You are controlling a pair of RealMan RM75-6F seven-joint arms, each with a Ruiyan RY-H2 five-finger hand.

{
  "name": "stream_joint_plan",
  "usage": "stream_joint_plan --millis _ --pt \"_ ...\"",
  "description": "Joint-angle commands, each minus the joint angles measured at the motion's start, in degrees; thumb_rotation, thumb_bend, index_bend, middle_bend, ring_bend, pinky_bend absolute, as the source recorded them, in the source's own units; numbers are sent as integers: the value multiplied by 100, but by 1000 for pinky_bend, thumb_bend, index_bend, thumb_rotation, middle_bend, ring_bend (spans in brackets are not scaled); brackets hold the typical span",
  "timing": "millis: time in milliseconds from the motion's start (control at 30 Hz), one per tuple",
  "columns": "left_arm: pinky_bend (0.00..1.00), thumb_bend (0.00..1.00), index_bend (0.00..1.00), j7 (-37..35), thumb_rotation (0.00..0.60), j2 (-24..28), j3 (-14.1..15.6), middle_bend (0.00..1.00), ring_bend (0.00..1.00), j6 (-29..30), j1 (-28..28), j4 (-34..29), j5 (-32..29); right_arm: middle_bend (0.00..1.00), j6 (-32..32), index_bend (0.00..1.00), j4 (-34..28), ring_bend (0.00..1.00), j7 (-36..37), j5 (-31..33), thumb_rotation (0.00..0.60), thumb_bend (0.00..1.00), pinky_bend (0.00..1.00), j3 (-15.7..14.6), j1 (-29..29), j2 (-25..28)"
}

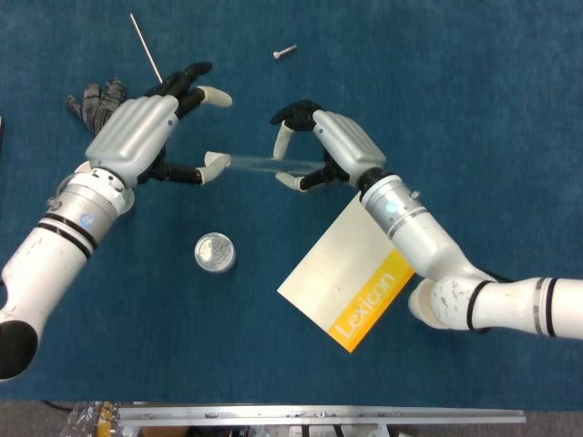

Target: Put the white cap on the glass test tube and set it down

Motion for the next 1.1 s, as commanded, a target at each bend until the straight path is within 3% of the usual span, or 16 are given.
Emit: stream_joint_plan --millis 33,333,600,1100 --pt "0 286 190 203 371 111 116 0 0 181 108 44 229 279 -19 661 -106 116 -175 28 600 246 234 -69 33 160" --pt "0 286 190 635 362 178 375 0 0 727 453 323 936 279 -19 661 -216 116 -751 27 600 246 234 -472 123 446" --pt "0 286 190 844 350 175 465 0 0 1219 763 507 1488 279 -31 661 236 116 -942 -38 600 246 234 -766 178 126" --pt "0 287 190 715 348 351 432 0 0 1388 1063 450 1794 279 -44 661 1121 116 -1281 -173 600 246 235 -707 523 -749"
